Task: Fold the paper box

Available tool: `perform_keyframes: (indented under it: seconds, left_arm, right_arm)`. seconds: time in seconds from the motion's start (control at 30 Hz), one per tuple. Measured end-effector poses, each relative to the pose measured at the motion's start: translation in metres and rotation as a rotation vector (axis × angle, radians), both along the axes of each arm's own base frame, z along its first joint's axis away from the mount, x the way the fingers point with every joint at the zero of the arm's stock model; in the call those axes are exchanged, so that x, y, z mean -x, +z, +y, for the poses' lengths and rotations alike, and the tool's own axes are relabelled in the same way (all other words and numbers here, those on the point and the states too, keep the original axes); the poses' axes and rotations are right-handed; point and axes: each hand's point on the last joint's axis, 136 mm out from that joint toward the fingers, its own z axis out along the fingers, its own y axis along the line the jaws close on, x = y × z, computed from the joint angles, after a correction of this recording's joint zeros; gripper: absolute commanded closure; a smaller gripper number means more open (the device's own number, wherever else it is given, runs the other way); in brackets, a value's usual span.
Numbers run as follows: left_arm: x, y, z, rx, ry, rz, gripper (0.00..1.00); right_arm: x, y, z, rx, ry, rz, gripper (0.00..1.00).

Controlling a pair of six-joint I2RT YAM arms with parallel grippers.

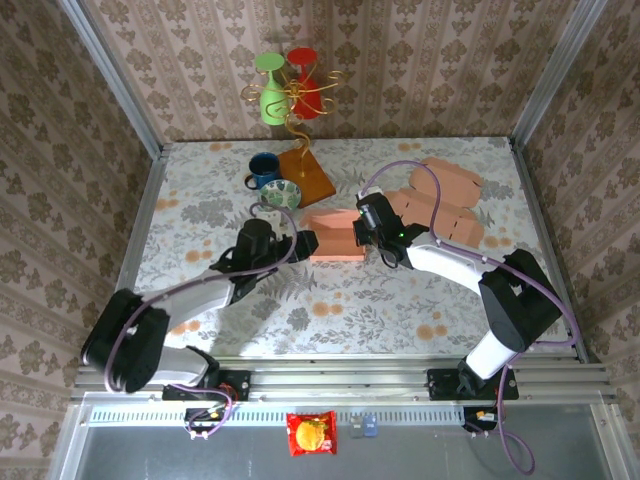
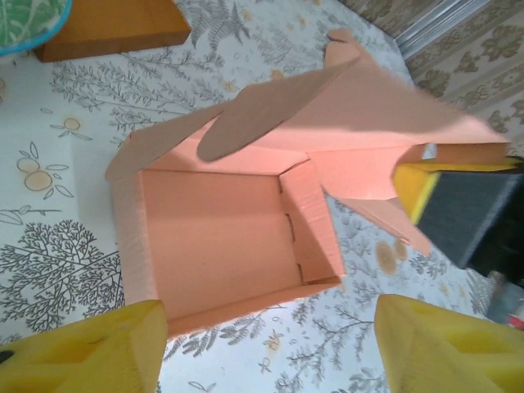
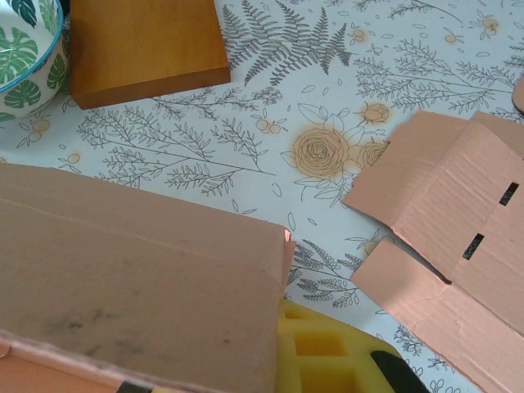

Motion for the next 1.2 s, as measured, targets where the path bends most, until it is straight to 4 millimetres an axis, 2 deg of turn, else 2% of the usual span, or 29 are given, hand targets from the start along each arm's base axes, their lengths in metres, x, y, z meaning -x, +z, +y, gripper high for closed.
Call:
perform_keyframes:
  seconds: [0.13,0.27,0.37,0.47,0.57,0.73,0.83,0.97,1.2]
  left_arm:
    - [-0.002,0.038,0.024,0.040,0.089,0.015,0.46]
    - [-0.037,0.070,0.059,0.058,0.217,0.073,0.47]
    - [-0.068,0.076,0.070,0.030,0.272,0.150,0.48]
    - [-0.090,0.066,0.059,-0.015,0.262,0.254,0.49]
    - [-0.104,0.044,0.044,-0.052,0.237,0.361,0.50]
    - [-0.105,-0.002,0.024,-0.105,0.192,0.520,0.48]
    - [-0.101,-0.018,0.012,-0.121,0.162,0.571,0.49]
    - [-0.096,-0.027,0.001,-0.122,0.136,0.602,0.51]
    - [-0.095,-0.026,-0.007,-0.094,0.123,0.609,0.53]
  right_arm:
    - [0.000,-0.001,0.000,0.002,0.001,0.000,1.00]
    - [0.000,0.000,0.000,0.004,0.004,-0.001,1.00]
    - [0.000,0.000,0.000,0.009,0.008,-0.002,1.00]
    - [0.000,-0.001,0.000,0.016,0.014,-0.003,1.00]
    - [0.000,-0.001,0.000,0.018,0.016,-0.003,1.00]
    - [0.001,-0.001,0.000,0.019,0.018,-0.003,1.00]
    - [0.001,-0.001,0.000,0.018,0.019,-0.002,1.00]
    - [0.001,-0.001,0.000,0.018,0.019,-0.003,1.00]
    - [0.000,-0.001,0.001,0.014,0.022,-0.003,1.00]
